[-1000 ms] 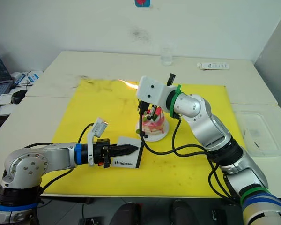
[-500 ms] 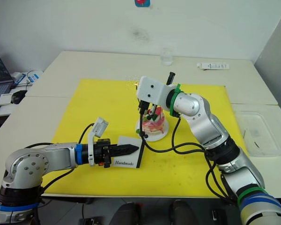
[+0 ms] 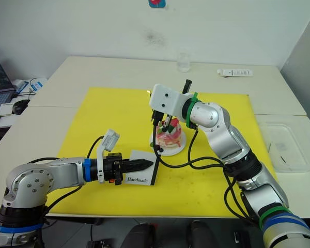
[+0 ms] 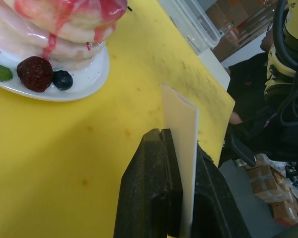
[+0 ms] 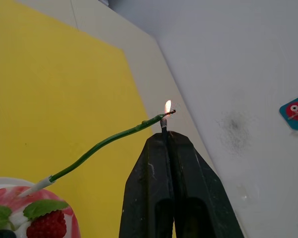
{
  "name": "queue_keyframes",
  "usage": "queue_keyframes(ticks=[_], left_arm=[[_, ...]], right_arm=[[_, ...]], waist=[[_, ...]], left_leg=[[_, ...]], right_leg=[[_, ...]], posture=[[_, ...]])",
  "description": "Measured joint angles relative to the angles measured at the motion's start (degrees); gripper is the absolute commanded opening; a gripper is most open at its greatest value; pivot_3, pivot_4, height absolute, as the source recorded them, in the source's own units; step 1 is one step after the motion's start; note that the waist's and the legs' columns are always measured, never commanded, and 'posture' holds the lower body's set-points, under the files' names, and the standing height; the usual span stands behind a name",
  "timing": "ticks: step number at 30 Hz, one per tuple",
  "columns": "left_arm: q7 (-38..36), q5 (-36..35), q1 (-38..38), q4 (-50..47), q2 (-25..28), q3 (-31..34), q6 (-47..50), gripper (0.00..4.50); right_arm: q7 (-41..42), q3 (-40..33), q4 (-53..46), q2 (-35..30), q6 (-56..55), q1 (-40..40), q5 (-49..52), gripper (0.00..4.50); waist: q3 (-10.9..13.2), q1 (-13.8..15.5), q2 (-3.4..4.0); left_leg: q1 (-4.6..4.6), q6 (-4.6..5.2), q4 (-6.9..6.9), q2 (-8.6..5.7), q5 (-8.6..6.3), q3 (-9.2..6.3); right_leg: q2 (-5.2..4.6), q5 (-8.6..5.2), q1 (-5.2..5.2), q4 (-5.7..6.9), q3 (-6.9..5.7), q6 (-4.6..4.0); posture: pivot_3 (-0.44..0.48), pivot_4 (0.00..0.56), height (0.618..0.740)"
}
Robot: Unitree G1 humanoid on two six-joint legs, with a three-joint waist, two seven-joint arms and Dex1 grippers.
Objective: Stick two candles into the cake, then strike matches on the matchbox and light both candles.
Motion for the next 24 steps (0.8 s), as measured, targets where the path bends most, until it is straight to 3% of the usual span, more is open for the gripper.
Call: queue_keyframes(ticks=[24], left_arm=[[0.0,0.0,0.0,0.0,-0.4,0.0,0.0,0.00]], right_arm=[[0.6,-0.5,-0.9,-0.2,-0.1,0.7,-0.1,0.01]], waist=[[0.0,0.0,0.00]], left_leg=[[0.00,0.00,0.00,0.00,0.00,0.00]], right_leg=[[0.00,0.00,0.00,0.00,0.00,0.00]], posture=[[0.000,0.150,0.740]])
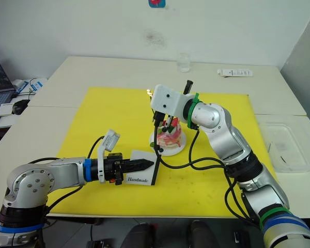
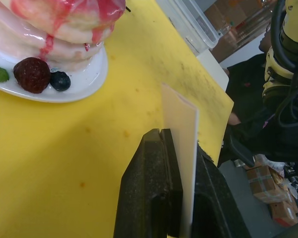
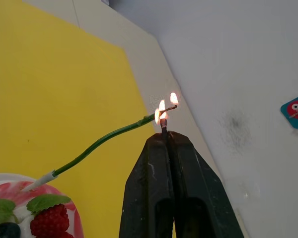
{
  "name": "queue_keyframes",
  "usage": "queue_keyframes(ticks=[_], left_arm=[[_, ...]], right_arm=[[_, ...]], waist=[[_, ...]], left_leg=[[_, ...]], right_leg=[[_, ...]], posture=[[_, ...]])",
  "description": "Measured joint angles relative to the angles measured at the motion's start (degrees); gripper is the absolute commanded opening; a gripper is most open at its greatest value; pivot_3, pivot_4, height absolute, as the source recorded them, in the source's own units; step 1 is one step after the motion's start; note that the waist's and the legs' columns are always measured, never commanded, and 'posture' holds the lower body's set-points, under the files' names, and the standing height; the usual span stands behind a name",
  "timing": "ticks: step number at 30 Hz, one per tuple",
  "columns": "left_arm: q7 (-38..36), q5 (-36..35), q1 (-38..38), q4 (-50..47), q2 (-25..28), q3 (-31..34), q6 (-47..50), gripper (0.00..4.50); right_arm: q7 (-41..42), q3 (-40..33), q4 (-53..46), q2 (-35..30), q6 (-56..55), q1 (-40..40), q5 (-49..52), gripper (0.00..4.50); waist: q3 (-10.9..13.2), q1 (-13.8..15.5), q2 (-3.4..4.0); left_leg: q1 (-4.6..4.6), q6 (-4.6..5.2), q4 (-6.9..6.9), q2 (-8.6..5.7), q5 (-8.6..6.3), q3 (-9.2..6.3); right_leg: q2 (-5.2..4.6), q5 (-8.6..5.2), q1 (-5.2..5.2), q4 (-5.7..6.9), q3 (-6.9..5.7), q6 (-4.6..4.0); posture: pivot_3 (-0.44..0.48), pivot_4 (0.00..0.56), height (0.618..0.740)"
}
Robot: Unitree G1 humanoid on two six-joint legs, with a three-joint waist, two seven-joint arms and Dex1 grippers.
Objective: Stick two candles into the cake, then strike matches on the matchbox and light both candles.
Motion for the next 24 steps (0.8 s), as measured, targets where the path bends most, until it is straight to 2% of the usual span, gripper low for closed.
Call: queue_keyframes(ticks=[16,24], left_arm=[[-0.1,0.0,0.0,0.0,0.0,0.0,0.0,0.00],[-0.3,0.0,0.0,0.0,0.0,-0.1,0.0,0.00]], right_arm=[[0.5,-0.8,-0.4,0.1,0.1,0.5,0.1,0.01],[3.1,-3.9,-9.0,0.2,5.5,3.5,3.4,0.01]], waist=[[0.0,0.0,0.00],[0.0,0.0,0.00]], left_leg=[[0.00,0.00,0.00,0.00,0.00,0.00],[0.00,0.00,-0.02,0.01,0.00,-0.02]], right_leg=[[0.00,0.00,0.00,0.00,0.00,0.00],[0.00,0.00,0.00,0.00,-0.02,0.00]], posture=[[0.000,0.150,0.740],[0.000,0.150,0.740]])
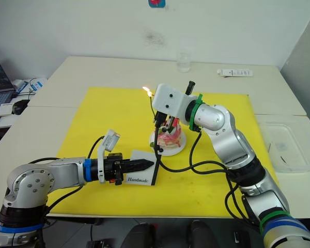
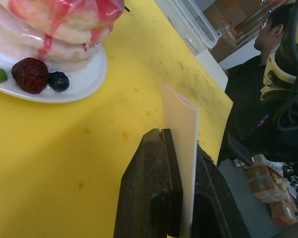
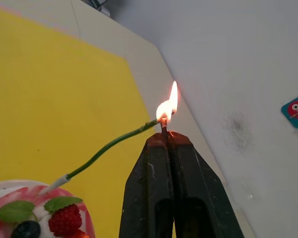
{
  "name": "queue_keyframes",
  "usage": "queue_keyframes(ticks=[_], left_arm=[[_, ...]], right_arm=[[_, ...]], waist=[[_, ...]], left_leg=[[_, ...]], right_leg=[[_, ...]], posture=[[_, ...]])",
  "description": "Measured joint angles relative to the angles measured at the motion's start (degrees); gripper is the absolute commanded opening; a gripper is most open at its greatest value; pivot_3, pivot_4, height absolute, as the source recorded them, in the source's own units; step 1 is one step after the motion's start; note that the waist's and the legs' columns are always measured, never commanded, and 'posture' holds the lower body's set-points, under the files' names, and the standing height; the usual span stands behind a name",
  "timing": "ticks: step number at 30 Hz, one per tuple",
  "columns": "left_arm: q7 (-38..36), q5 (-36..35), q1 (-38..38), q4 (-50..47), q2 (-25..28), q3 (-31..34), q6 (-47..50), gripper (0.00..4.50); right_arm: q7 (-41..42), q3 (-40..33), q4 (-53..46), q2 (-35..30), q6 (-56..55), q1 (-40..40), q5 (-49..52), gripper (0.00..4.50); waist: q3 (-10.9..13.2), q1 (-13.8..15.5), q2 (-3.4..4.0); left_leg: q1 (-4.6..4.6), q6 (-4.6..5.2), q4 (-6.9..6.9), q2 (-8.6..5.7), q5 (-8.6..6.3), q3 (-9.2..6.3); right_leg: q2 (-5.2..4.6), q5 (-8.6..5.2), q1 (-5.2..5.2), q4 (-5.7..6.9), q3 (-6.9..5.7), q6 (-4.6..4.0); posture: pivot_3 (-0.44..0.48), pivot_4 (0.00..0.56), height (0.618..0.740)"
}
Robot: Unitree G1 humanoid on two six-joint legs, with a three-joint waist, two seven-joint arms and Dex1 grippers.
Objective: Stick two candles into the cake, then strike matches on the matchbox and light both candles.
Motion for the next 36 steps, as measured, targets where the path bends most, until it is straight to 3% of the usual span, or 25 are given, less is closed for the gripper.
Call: queue_keyframes(ticks=[9,14,18,23,26,33,36], left_arm=[[-1.1,0.0,-0.1,0.1,0.1,-0.3,0.2,0.00],[-2.1,-0.5,0.1,0.0,0.4,-0.7,0.9,0.00],[-3.0,-0.8,0.2,-0.1,0.3,-1.2,1.3,0.00],[-3.5,-0.8,0.1,0.0,-0.8,-2.5,1.3,0.00],[-3.5,-0.8,0.1,0.0,-2.0,-2.8,1.3,0.00],[-2.2,-0.8,0.1,-0.1,-3.6,-2.9,1.3,0.00],[-1.7,-0.8,0.1,-0.1,-4.4,-2.9,1.3,0.00]], right_arm=[[4.7,-8.9,-20.2,-5.5,13.4,12.8,11.0,0.01],[4.0,-21.7,-30.9,-8.8,25.7,22.4,17.1,0.01],[3.3,-32.2,-32.7,-13.6,28.8,32.1,18.1,0.01],[1.2,-45.4,-22.3,-18.6,25.0,40.8,16.1,0.01],[-1.2,-49.4,-13.5,-21.0,21.3,41.4,14.2,0.01],[-5.3,-50.0,4.7,-24.7,17.9,40.6,12.8,0.01],[-6.8,-49.3,8.7,-25.3,18.0,39.7,12.5,0.68]], waist=[[0.0,0.2,0.00],[0.0,0.3,0.00],[0.0,0.3,0.00],[0.0,0.3,0.00],[0.0,0.1,0.00],[0.0,0.1,0.01],[0.0,0.0,0.02]], left_leg=[[0.00,0.00,0.01,-0.04,0.00,0.01],[0.01,0.00,0.01,-0.04,0.00,-0.01],[0.01,0.00,0.02,-0.09,0.00,0.04],[0.02,0.00,0.07,-0.14,0.00,0.14],[0.10,0.01,0.06,-0.14,0.00,0.22],[0.10,0.01,0.03,-0.13,0.00,0.18],[0.11,0.01,0.03,-0.12,0.00,0.19]], right_leg=[[-0.07,-0.07,0.02,-0.01,-0.01,0.13],[-0.07,-0.17,0.05,-0.02,-0.03,0.28],[-0.08,-0.18,0.05,-0.05,0.01,0.30],[-0.08,-0.18,0.05,-0.06,0.10,0.30],[-0.06,-0.17,0.06,-0.03,0.15,0.30],[0.18,-0.19,0.07,-0.03,0.22,0.28],[0.27,-0.19,0.07,-0.03,0.24,0.28]], posture=[[0.000,0.150,0.740],[0.000,0.150,0.740],[0.000,0.150,0.740],[0.000,0.150,0.740],[0.000,0.150,0.740],[0.000,0.150,0.740],[0.000,0.150,0.740]])
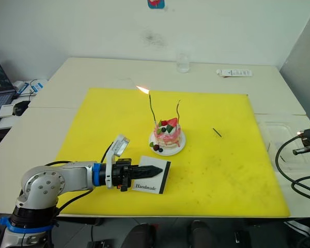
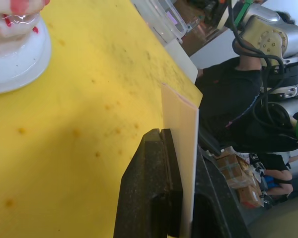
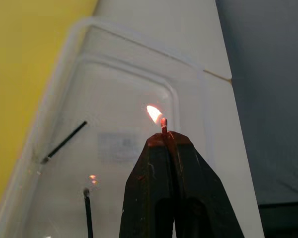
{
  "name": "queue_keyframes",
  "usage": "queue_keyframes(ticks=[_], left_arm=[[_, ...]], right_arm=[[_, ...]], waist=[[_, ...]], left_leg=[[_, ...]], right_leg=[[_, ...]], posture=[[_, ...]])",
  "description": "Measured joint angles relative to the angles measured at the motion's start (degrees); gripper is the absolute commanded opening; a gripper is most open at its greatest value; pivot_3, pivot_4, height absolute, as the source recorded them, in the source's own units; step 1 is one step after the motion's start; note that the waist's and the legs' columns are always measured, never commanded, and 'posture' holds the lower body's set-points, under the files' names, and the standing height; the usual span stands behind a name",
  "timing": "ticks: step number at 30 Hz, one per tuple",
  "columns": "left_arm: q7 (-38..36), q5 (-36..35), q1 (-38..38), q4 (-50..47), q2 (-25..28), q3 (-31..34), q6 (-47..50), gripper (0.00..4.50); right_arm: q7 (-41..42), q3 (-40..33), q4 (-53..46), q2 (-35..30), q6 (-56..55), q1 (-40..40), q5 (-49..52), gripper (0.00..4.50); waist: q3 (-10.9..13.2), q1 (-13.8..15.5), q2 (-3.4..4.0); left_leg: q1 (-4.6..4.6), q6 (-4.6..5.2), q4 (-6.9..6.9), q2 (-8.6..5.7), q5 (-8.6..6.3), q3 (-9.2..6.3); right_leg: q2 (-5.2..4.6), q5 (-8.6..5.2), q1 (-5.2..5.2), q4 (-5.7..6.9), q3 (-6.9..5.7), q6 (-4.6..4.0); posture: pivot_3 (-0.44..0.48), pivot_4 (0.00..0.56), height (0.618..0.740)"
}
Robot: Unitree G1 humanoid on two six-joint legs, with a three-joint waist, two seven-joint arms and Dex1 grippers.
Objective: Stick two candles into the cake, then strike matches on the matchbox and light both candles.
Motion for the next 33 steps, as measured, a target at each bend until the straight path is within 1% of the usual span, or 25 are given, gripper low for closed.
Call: queue_keyframes(ticks=[1,3,10,11,14,18,21,24,27,28,30,33], left_arm=[[0.4,0.0,0.0,0.0,-0.1,0.0,0.0,0.00],[0.6,0.0,0.0,0.0,-0.2,0.0,0.0,0.00],[1.0,0.0,0.6,0.0,-0.3,0.0,0.0,0.00],[1.1,0.0,0.7,0.0,-0.3,0.0,0.0,0.00],[1.4,0.0,0.6,0.0,-0.4,0.0,-0.1,0.00],[1.7,0.0,0.6,0.0,-0.4,0.0,-0.2,0.00],[1.7,0.0,0.6,0.0,-0.4,0.0,-0.2,0.00],[1.7,0.0,0.7,0.0,-0.3,0.0,-0.2,0.00],[1.7,-0.2,0.6,0.0,-0.3,0.1,-0.2,0.00],[1.7,-0.3,0.6,0.0,-0.3,0.1,-0.2,0.00],[1.8,-0.5,0.6,0.0,-0.2,0.4,-0.2,0.00],[2.1,-1.2,0.6,-0.2,-0.3,0.6,-0.2,0.00]], right_arm=[[-0.8,0.0,1.0,0.0,0.1,-0.8,0.0,0.96],[-1.9,0.0,1.9,0.0,0.2,-1.6,0.1,1.69],[-3.3,-0.4,1.7,0.1,1.0,-3.0,2.3,4.20],[-3.3,-0.4,1.4,0.3,0.6,-2.9,2.4,4.48],[-2.9,-1.3,-1.6,1.3,-2.3,-2.9,4.2,4.48],[2.4,-1.2,-10.4,1.5,-5.9,-1.4,9.7,4.48],[6.0,0.0,-16.0,2.6,-6.0,-0.7,15.0,4.48],[7.3,3.5,-19.6,4.5,-4.8,-0.6,18.9,4.48],[6.3,10.6,-19.0,8.2,-5.9,-1.0,19.0,4.48],[6.1,11.6,-18.5,8.8,-6.2,-1.1,18.6,4.48],[4.1,16.0,-14.4,11.4,-8.8,-2.9,16.2,4.48],[0.7,20.3,-7.7,15.8,-12.9,-6.4,12.9,4.48]], waist=[[0.0,0.0,0.01],[0.0,0.0,0.01],[0.0,0.0,0.02],[0.0,0.0,0.02],[0.0,0.0,0.03],[0.0,0.0,0.03],[0.0,0.0,0.03],[0.0,0.0,0.03],[0.0,0.0,0.02],[0.0,0.0,0.02],[0.0,0.0,0.02],[0.0,-0.1,0.02]], left_leg=[[0.00,0.00,0.01,0.01,0.00,0.01],[0.01,0.00,0.01,0.01,0.00,0.01],[0.01,0.00,0.01,0.04,0.00,0.05],[0.02,0.00,0.01,0.04,0.00,0.05],[0.04,0.00,0.01,0.05,0.00,0.07],[0.06,-0.01,-0.01,0.08,0.00,0.03],[0.06,-0.01,0.01,0.10,0.00,0.04],[0.08,0.00,0.02,0.11,0.00,0.05],[0.10,0.00,0.03,0.11,0.00,0.05],[0.10,0.00,0.04,0.10,0.00,0.07],[0.11,0.00,0.04,0.09,0.00,0.13],[0.12,0.00,0.02,0.09,0.00,0.17]], right_leg=[[0.07,0.00,0.00,0.00,0.02,0.00],[0.16,0.00,0.00,0.01,0.04,0.00],[0.17,0.00,0.00,0.01,0.10,0.01],[0.17,0.00,0.00,0.01,0.11,0.01],[0.18,0.00,0.00,0.01,0.13,0.01],[0.24,0.00,0.01,0.02,0.09,0.01],[0.24,0.01,0.01,0.02,0.11,0.01],[0.23,0.01,0.03,0.03,0.12,0.02],[0.21,0.02,0.04,0.03,0.14,0.02],[0.21,0.02,0.04,0.03,0.15,0.02],[0.19,0.02,0.03,0.03,0.21,0.02],[0.20,0.03,0.02,0.03,0.28,0.04]], posture=[[0.000,0.150,0.740],[0.000,0.150,0.740],[0.000,0.150,0.740],[0.000,0.150,0.740],[0.000,0.150,0.740],[0.000,0.150,0.740],[0.000,0.150,0.740],[0.000,0.150,0.740],[0.000,0.150,0.740],[0.000,0.150,0.740],[0.000,0.150,0.740],[0.000,0.150,0.740]])
